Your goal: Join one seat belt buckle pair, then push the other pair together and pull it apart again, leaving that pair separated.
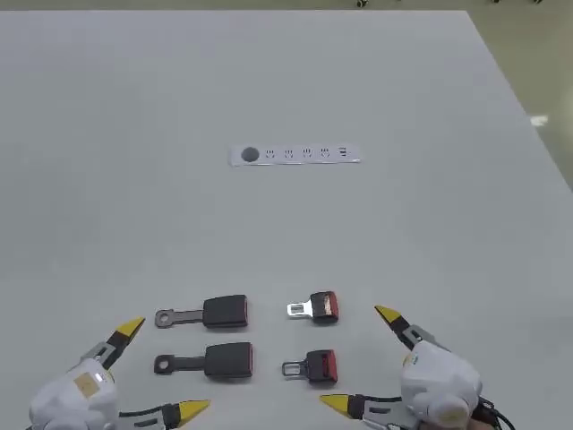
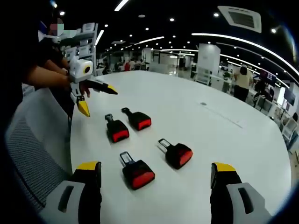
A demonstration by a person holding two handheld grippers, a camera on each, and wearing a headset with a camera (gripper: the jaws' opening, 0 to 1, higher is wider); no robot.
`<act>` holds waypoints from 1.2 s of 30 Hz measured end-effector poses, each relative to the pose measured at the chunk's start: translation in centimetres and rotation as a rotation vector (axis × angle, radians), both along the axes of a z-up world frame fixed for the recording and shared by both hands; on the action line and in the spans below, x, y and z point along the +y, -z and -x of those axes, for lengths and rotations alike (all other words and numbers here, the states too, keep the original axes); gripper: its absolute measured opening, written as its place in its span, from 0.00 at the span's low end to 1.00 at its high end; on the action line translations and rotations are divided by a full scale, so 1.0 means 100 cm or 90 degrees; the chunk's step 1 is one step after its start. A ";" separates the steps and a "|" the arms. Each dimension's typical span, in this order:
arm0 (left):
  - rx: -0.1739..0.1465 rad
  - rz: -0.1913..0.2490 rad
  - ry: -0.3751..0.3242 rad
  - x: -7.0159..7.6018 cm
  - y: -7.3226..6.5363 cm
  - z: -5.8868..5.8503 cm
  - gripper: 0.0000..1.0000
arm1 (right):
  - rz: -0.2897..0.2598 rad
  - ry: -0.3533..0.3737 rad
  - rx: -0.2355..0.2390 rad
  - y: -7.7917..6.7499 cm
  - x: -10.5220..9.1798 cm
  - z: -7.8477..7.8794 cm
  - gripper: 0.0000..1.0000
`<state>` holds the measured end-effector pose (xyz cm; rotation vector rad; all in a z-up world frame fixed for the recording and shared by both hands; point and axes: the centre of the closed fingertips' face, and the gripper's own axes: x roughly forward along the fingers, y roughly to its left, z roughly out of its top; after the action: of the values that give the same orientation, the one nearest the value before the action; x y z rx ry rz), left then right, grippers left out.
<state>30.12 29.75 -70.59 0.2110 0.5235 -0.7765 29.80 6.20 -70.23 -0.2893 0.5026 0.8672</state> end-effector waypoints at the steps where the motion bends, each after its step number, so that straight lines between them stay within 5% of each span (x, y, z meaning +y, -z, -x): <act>1: 0.000 0.000 0.000 0.000 0.000 0.000 1.00 | 0.000 0.000 0.000 0.000 0.000 0.000 0.99; 24: 0.013 -0.018 0.026 -0.004 0.001 -0.002 0.97 | 0.017 -0.019 0.012 0.002 -0.003 0.001 0.99; 36: 0.036 -0.041 0.072 -0.013 0.007 -0.002 0.87 | 0.048 -0.055 0.030 0.010 -0.002 0.004 0.94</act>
<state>30.28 28.47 -71.28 0.2810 0.5945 -0.8782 29.41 5.95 -71.20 -0.3629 0.5707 0.9420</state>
